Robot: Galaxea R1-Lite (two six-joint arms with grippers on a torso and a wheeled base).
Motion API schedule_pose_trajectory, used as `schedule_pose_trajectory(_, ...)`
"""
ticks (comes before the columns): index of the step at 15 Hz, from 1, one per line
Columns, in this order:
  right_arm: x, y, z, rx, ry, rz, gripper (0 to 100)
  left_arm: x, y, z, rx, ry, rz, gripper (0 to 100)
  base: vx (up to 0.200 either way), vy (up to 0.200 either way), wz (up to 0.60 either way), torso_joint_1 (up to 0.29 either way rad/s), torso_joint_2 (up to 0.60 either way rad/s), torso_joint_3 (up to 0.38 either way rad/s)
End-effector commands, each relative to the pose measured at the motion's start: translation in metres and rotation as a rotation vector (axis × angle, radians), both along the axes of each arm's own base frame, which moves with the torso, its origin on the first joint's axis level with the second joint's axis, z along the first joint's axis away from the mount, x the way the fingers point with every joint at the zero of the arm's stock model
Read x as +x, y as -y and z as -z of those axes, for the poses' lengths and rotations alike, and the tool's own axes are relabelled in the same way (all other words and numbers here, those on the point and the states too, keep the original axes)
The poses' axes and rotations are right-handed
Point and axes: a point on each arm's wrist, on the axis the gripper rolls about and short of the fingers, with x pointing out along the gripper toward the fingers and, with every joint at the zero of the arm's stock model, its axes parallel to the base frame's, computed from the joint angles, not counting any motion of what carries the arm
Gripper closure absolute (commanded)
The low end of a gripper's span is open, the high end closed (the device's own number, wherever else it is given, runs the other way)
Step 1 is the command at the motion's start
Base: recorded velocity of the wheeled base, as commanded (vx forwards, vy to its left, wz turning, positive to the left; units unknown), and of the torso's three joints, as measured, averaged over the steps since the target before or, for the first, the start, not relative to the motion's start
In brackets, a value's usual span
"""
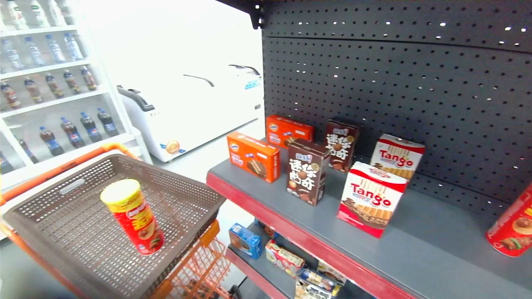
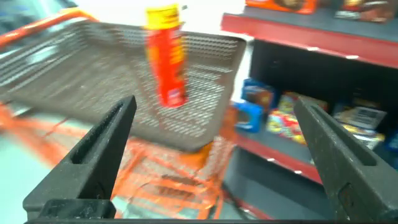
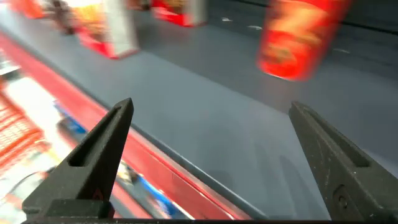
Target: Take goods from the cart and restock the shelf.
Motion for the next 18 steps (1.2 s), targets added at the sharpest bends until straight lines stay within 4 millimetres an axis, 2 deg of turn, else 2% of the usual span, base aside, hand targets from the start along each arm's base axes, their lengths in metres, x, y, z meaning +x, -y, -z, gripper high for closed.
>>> schedule_pose_trajectory(1,0.000,0.000,0.000,0.000,-0.001,0.000,0,0.000,0.000,0.000,0.001,0.000,0.000,0,0.000,0.000,0.00,0.000,0.00,0.000)
schedule_pose_trajectory(7,0.000,0.000,0.000,0.000,-0.001,0.000,0,0.000,0.000,-0.001,0.004,0.004,-0.004,0,0.000,0.000,0.00,0.000,0.00,0.000)
schedule_pose_trajectory(8,0.000,0.000,0.000,0.000,-0.001,0.000,0,-0.006,0.000,-0.023,0.011,0.058,-0.003,0,0.000,0.000,0.00,0.000,0.00,0.000)
schedule_pose_trajectory(9,0.000,0.000,0.000,0.000,-0.001,0.000,0,-0.006,0.000,-0.045,0.016,0.046,-0.005,0,0.000,0.000,0.00,0.000,0.00,0.000)
schedule_pose_trajectory(10,0.000,0.000,0.000,0.000,-0.001,0.000,0,-0.004,0.000,-0.079,0.025,0.031,-0.017,0,0.000,0.000,0.00,0.000,0.00,0.000)
schedule_pose_trajectory(11,0.000,0.000,0.000,0.000,-0.001,0.000,0,0.000,0.000,-0.102,0.062,0.001,-0.036,0,0.000,0.000,0.00,0.000,0.00,0.000)
schedule_pose_trajectory(13,0.000,0.000,0.000,0.000,-0.001,0.000,0,0.017,0.000,-0.116,0.108,-0.098,-0.024,0,0.000,0.000,0.00,0.000,0.00,0.000)
schedule_pose_trajectory(14,0.000,0.000,0.000,0.000,-0.001,0.000,0,0.040,0.000,-0.126,0.119,-0.180,0.002,0,0.000,0.000,0.00,0.000,0.00,0.000)
schedule_pose_trajectory(17,0.000,0.000,0.000,0.000,-0.001,0.000,0,0.094,-0.003,-0.126,0.127,-0.396,-0.066,0,0.000,0.000,0.00,0.000,0.00,0.000)
schedule_pose_trajectory(18,0.000,0.000,0.000,0.000,-0.001,0.000,0,0.105,-0.003,-0.124,0.128,-0.440,-0.071,0,0.000,0.000,0.00,0.000,0.00,0.000)
